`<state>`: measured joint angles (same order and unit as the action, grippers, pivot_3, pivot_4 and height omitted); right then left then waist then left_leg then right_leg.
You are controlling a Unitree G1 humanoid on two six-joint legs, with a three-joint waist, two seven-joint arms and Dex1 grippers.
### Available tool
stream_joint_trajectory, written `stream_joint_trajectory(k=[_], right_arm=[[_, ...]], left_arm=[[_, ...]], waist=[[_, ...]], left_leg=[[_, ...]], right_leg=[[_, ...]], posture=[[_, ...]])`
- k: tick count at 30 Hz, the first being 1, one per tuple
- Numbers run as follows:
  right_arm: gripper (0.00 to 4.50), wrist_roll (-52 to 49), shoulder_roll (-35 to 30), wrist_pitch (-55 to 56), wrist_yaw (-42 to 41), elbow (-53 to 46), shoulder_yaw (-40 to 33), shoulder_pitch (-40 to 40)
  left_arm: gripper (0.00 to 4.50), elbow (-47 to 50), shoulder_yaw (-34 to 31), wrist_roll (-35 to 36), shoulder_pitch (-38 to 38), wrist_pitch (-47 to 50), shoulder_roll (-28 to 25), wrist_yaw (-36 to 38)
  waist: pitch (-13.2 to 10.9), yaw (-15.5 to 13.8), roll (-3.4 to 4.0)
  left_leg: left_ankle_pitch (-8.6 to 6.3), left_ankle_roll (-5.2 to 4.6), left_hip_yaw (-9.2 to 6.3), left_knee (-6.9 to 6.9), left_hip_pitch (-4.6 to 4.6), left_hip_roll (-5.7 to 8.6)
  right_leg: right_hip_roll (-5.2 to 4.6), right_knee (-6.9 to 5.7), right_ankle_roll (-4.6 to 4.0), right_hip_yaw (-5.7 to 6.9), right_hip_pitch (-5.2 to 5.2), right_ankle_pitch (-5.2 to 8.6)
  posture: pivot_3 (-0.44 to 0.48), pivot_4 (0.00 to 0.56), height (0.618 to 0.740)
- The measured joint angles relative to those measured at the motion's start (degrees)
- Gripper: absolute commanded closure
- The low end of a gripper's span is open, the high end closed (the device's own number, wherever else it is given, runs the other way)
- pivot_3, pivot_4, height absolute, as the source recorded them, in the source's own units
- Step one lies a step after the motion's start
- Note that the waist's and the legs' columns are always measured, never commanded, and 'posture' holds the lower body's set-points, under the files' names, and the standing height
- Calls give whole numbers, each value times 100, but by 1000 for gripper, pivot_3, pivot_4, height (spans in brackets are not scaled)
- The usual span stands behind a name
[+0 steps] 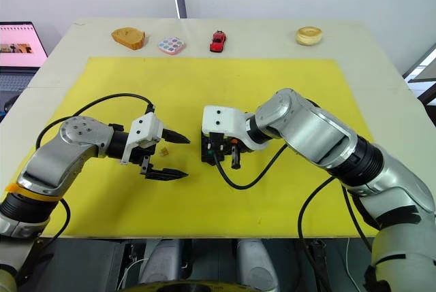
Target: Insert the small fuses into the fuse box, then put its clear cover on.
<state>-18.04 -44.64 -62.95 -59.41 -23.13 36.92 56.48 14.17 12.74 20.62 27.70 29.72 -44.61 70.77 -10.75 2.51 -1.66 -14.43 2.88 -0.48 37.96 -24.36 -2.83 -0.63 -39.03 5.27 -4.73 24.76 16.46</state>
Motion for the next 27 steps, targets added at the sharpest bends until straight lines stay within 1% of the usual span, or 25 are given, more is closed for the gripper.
stream_joint_trajectory(k=[13, 27], right_arm=[[4500, 228, 9, 213, -71, 35, 82, -12], [4500, 668, 95, 352, -237, 110, 353, 85]], left_arm=[[36, 9, 0, 1, 1, 17, 19, -61], [36, 10, 0, 1, 5, 22, 36, -115]], waist=[[1, 4, 0], [2, 19, 1]], left_leg=[[0, 0, 0, 4, 2, 0], [0, 0, 0, 5, 31, 0]], right_leg=[[0, -5, 0, 0, -2, 0], [1, -7, 0, -1, -25, 0]], posture=[[0, 150, 740], [0, 150, 740]])
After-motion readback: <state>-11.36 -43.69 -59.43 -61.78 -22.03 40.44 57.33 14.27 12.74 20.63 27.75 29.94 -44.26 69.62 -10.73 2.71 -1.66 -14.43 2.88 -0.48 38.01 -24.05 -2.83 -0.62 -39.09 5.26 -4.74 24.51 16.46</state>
